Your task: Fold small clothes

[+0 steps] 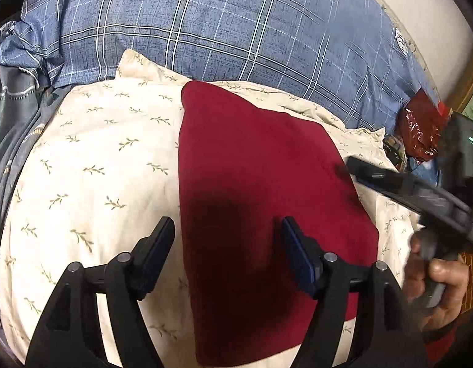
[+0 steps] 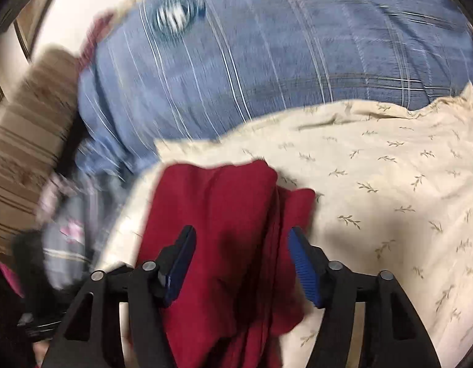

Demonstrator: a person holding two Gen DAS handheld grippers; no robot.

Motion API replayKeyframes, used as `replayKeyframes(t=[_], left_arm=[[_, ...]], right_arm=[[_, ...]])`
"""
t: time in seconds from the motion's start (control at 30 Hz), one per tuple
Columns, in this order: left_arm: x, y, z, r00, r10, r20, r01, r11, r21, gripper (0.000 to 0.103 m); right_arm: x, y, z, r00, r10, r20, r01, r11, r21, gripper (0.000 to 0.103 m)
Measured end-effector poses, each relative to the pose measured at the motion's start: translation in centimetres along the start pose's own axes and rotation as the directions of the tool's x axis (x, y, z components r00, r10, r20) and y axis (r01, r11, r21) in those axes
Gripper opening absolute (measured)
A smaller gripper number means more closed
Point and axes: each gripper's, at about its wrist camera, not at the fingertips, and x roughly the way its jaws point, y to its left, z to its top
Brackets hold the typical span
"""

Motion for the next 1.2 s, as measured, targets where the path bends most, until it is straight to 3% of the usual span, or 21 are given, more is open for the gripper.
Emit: replayKeyframes(t=[0.03,0.07,0.1,0.23,0.3,0.4,0.5,0.6,0.63,0.7,0.8,0.87,0.93,1.03,1.2], left_arm=[[0.4,0.1,0.0,1.000,0.009,0.000,-0.009,1.000,-0.001,0.071],[0.8,0.3,-0.1,1.000,0.017,-0.006,-0.017,1.000,-0.005,0.071],[1.0,0.6,-0.3,1.000,0.012,-0.009,-0.012,1.000,-0.008,0.072],[1.3,1.0,-0.7,1.000,0.000,0.014,0.001,1.000,-0.016,0.083],[1.6,0.7,-0.8,1.000,-0.003,0.015,0.003,1.000,-0.009,0.084],[1.8,0.1,-0.9,1.000,0.017,0.026,-0.017,1.000,0.014,0.084],[1.7,0.0,-1.2,0.998,0.050,0.048,-0.052,0.998,0.033,0.084],[1.8,0.2,-1.2,0.998,0.047,0.047,-0.048,0.999,0.025,0.084],[1.8,0.2,-1.2,0.998,0.049,0.050,-0.050,0.998,0.026,0.084],[1.7,0.1,-1.3,0.997,0.055,0.056,-0.057,0.998,0.032,0.084],[1.7,0.0,-1.3,0.996,0.060,0.063,-0.063,0.997,0.039,0.084],[1.7,0.1,-1.4,0.996,0.060,0.068,-0.063,0.997,0.041,0.084],[1.7,0.0,-1.4,0.996,0.056,0.068,-0.059,0.997,0.044,0.084],[1.5,-0.1,-1.6,0.993,0.076,0.089,-0.081,0.995,0.056,0.084],[0.9,-0.2,-1.8,0.989,0.095,0.109,-0.102,0.993,0.054,0.084]], right_arm=[[0.8,0.2,0.1,1.000,0.002,-0.013,-0.002,1.000,-0.005,0.031],[2.0,0.3,0.2,0.999,0.001,-0.043,-0.001,1.000,-0.012,0.015],[2.6,0.2,0.2,0.998,-0.017,-0.053,0.017,1.000,-0.017,0.009],[0.4,0.4,0.1,0.997,-0.070,0.015,0.071,0.993,-0.093,0.007],[0.8,-0.5,-0.5,0.986,-0.167,0.027,0.169,0.981,-0.097,0.003],[2.2,-2.0,-1.2,0.987,-0.162,-0.012,0.161,0.986,-0.040,0.003],[-0.1,-1.0,-0.9,0.990,-0.139,0.036,0.141,0.989,-0.049,0.005],[-2.8,0.9,-0.7,0.980,-0.174,0.101,0.183,0.979,-0.092,0.020],[-3.5,1.5,-0.8,0.982,-0.152,0.111,0.163,0.981,-0.108,0.032],[-4.1,3.0,-1.2,0.990,-0.076,0.117,0.091,0.987,-0.132,0.044],[-3.5,4.3,-2.3,0.997,-0.032,0.073,0.044,0.985,-0.167,0.043],[-1.7,4.3,-3.5,0.994,-0.107,0.016,0.108,0.969,-0.221,0.038],[0.8,3.3,-4.5,0.976,-0.215,-0.027,0.202,0.949,-0.242,0.034],[0.1,2.4,-4.4,0.987,-0.160,-0.018,0.154,0.972,-0.177,0.033],[-2.6,3.8,-4.7,0.985,-0.167,0.034,0.170,0.964,-0.205,0.037]])
